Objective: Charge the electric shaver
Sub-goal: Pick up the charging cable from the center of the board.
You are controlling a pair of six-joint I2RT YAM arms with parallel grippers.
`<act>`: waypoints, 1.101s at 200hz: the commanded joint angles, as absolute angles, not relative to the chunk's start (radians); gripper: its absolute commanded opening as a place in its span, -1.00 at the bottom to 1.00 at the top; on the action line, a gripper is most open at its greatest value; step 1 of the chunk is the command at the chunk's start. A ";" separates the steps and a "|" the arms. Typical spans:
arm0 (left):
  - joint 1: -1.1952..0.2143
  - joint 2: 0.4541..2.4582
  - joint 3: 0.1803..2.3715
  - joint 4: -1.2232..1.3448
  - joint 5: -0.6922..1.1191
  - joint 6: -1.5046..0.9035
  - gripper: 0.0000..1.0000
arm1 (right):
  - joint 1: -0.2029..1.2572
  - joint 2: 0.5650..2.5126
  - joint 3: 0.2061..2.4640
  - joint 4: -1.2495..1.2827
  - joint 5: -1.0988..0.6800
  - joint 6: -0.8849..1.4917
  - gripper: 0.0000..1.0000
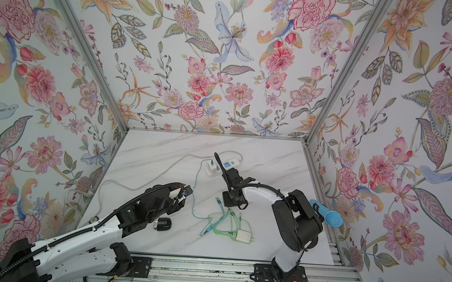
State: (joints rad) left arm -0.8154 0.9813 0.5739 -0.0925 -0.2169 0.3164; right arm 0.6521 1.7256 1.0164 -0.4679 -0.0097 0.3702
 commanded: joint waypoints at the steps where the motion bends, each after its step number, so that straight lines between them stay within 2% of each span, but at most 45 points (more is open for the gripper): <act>1: -0.801 0.959 0.572 -0.078 -0.214 0.305 -1.00 | 0.658 1.761 0.997 -0.460 0.006 0.426 -0.60; 27: -0.799 0.962 0.571 -0.074 -0.207 0.305 -1.00 | 0.668 1.763 0.987 -0.440 -0.009 0.445 -0.68; 55: -0.796 0.972 0.573 -0.063 -0.201 0.307 -1.00 | 0.670 1.766 0.996 -0.410 -0.045 0.447 -0.87; 92: -0.796 0.959 0.575 -0.066 -0.201 0.310 -1.00 | 0.670 1.740 1.051 -0.385 -0.081 0.403 -0.99; 142: -0.795 0.949 0.570 -0.067 -0.198 0.298 -1.00 | 0.692 1.739 1.123 -0.383 -0.085 0.328 -1.00; 220: -0.795 0.965 0.564 -0.045 -0.184 0.285 -1.00 | 0.729 1.864 1.201 -0.365 -0.059 0.266 -1.00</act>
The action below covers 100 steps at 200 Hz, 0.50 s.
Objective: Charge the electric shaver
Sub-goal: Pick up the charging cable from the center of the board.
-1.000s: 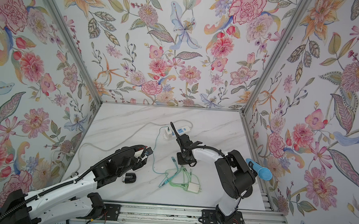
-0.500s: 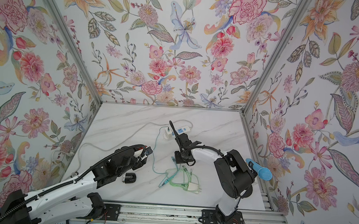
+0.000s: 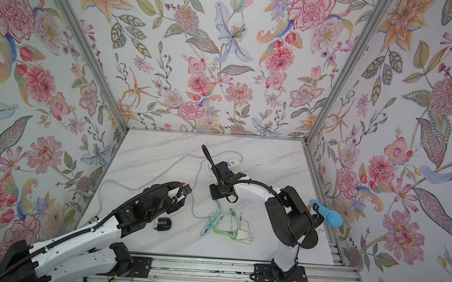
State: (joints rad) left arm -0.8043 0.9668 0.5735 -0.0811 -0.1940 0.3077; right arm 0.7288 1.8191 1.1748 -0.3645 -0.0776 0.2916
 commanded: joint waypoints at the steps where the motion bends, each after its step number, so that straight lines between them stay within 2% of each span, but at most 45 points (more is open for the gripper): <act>1: -0.795 0.965 0.564 -0.046 -0.183 0.284 -1.00 | 0.730 1.865 1.202 -0.366 -0.060 0.267 -1.00; 87: -0.795 0.958 0.547 -0.040 -0.183 0.277 -1.00 | 0.724 1.864 1.135 -0.329 -0.057 0.285 -1.00; 100: -0.795 0.957 0.542 -0.038 -0.184 0.277 -1.00 | 0.721 1.865 1.128 -0.323 -0.053 0.287 -0.94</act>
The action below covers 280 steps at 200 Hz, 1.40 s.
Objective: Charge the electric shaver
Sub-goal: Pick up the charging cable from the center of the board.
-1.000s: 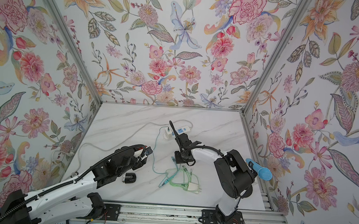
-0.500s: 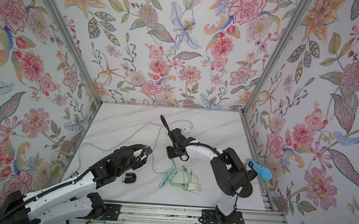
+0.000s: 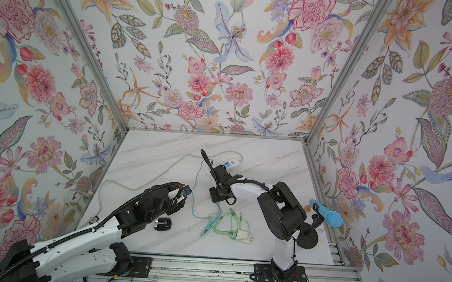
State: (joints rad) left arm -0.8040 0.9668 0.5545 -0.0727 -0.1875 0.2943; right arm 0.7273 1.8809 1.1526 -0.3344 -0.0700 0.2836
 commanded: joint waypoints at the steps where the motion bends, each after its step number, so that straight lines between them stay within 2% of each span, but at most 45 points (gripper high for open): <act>1: -0.795 0.957 0.543 -0.037 -0.183 0.276 -1.00 | 0.720 1.865 1.128 -0.322 -0.052 0.288 -0.94; 62: -0.795 0.944 0.544 -0.051 -0.186 0.276 -1.00 | 0.725 1.903 1.120 -0.311 -0.013 0.293 -0.62; 80: -0.795 0.944 0.545 -0.055 -0.188 0.276 -1.00 | 0.728 1.908 1.110 -0.301 -0.014 0.297 -0.61; 151: -0.794 0.955 0.548 -0.046 -0.182 0.276 -1.00 | 0.730 1.873 1.039 -0.263 -0.034 0.337 -0.99; 185: -0.793 0.949 0.551 -0.045 -0.176 0.291 -1.00 | 0.710 1.779 1.037 -0.286 -0.049 0.297 -1.00; 240: -0.794 0.930 0.533 -0.039 -0.062 0.329 -1.00 | 0.664 1.609 1.081 -0.402 -0.254 0.137 -1.00; 280: -0.795 0.932 0.565 -0.077 0.036 0.391 -1.00 | 0.655 1.510 1.102 -0.446 -0.566 0.010 -1.00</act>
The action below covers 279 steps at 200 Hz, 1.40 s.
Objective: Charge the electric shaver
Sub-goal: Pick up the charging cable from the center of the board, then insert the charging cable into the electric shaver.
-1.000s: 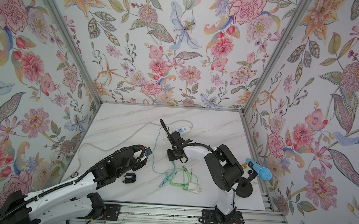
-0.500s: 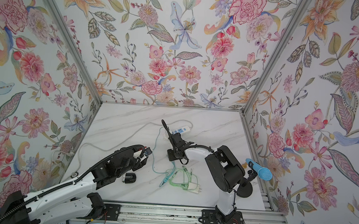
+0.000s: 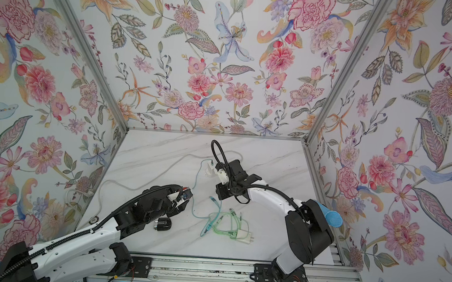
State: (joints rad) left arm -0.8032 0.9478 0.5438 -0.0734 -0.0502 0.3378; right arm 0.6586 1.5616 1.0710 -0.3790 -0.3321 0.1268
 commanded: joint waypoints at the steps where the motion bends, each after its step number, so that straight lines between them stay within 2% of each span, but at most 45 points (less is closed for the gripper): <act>1: -0.795 0.933 0.568 -0.079 0.038 0.393 -1.00 | 0.654 1.508 1.104 -0.448 -0.572 0.008 -1.00; 86: -0.809 0.920 0.595 -0.121 0.104 0.499 -1.00 | 0.664 1.515 1.245 -0.686 -0.775 -0.138 -1.00; 171: -0.838 0.931 0.633 -0.163 0.088 0.548 -1.00 | 0.736 1.634 1.353 -0.765 -0.786 -0.194 -1.00; 279: -0.861 0.960 0.627 -0.163 0.017 0.593 -1.00 | 0.754 1.632 1.366 -0.769 -0.783 -0.183 -1.00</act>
